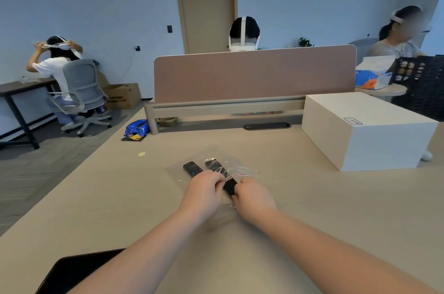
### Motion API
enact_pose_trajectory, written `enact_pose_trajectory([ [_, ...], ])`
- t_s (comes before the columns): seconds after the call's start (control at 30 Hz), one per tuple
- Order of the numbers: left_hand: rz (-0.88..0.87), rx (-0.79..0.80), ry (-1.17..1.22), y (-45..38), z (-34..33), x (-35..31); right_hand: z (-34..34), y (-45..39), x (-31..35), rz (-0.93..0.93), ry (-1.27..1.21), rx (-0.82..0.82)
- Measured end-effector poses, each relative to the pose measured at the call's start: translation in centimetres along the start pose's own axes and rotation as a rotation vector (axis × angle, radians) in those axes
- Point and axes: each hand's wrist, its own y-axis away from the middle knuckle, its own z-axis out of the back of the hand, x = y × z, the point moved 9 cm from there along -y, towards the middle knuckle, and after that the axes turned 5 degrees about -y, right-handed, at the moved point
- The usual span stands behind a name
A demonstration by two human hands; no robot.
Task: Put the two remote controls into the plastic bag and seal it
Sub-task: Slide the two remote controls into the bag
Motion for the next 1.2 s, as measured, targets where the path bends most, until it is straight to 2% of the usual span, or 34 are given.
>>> enact_pose_trajectory([
  [0.23, 0.003, 0.025, -0.015, 0.1, 0.1, 0.5, -1.7, -1.4, -0.4, -0.01, 0.005, 0.029],
  [0.67, 0.011, 0.061, -0.052, 0.6, -0.6, 2.0, -3.7, -4.0, 0.3, 0.081, 0.07, 0.093],
  [0.77, 0.013, 0.061, -0.062, 1.0, -0.6, 2.2, -1.4, -2.3, -0.1, 0.048, -0.08, -0.013],
  [0.9, 0.031, 0.141, -0.147, 1.9, -1.7, 2.1, 4.1, 1.0, -2.4, 0.034, -0.133, -0.36],
  [0.93, 0.022, 0.182, -0.166, 2.3, -2.1, 2.0, 5.1, 1.6, -3.0, 0.027, -0.149, -0.403],
  [0.97, -0.003, 0.226, -0.181, 2.7, -2.6, 1.8, 5.2, 1.5, -3.8, 0.008, -0.161, -0.38],
  [1.1, -0.138, 0.377, -0.263, 4.5, -3.7, 1.3, 2.6, -0.1, -6.2, -0.061, -0.137, -0.091],
  [1.2, -0.181, 0.36, -0.315, 5.1, -3.3, 1.0, 2.2, -0.4, -7.0, -0.061, -0.254, -0.09],
])
